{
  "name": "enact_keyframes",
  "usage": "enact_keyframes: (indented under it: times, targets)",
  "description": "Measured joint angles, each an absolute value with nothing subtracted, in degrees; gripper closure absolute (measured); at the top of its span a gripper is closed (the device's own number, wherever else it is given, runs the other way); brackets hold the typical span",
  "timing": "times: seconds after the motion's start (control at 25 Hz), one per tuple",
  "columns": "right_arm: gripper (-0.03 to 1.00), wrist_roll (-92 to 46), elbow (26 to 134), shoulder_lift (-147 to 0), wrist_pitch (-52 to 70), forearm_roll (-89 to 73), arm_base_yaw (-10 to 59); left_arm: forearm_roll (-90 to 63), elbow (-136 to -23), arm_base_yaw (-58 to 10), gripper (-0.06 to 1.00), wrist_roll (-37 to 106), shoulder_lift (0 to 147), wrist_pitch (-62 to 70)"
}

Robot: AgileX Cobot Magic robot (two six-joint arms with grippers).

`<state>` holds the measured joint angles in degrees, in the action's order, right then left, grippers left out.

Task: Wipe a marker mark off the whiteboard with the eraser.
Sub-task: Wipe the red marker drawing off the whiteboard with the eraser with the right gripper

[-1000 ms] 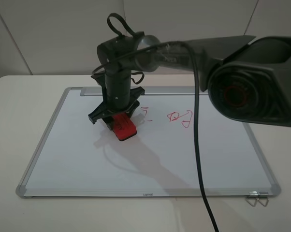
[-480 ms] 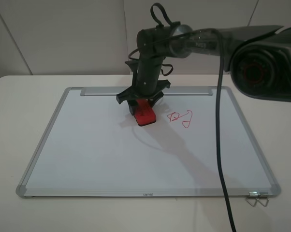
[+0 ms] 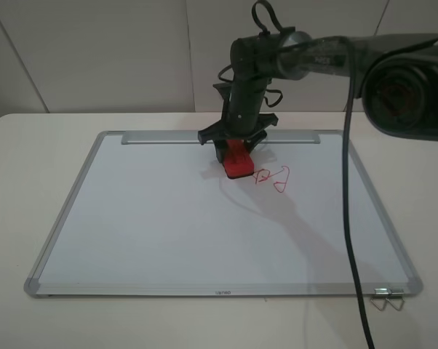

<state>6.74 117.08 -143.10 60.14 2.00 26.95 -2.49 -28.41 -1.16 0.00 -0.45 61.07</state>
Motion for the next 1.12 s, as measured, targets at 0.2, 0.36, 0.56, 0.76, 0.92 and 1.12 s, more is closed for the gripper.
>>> enact_keyframes:
  times: [0.2, 0.36, 0.56, 0.76, 0.92, 1.12]
  targets:
    - [0.44, 6.7, 117.0, -143.1, 60.2, 1.2, 26.4, -2.5, -28.4, -1.2, 0.17, 0.0, -0.4, 61.1]
    - [0.44, 6.7, 117.0, -143.1, 60.2, 0.7, 26.5, -2.5, -28.4, -1.2, 0.17, 0.0, -0.4, 61.1]
    - [0.44, 6.7, 117.0, -143.1, 60.0, 2.4, 28.5, -2.5, -28.4, -1.2, 0.17, 0.0, -0.4, 61.1]
    - [0.45, 6.5, 116.9, -143.2, 59.7, 3.0, 33.2, -2.5, -28.4, -1.2, 0.17, 0.0, -0.4, 61.1]
    - [0.45, 6.5, 116.9, -143.2, 59.7, 2.7, 37.3, -2.5, -28.4, -1.2, 0.17, 0.0, -0.4, 61.1]
    - [0.45, 6.5, 116.8, -143.0, 59.7, 2.7, 42.2, -2.5, -28.4, -1.2, 0.17, 0.0, -0.4, 61.1]
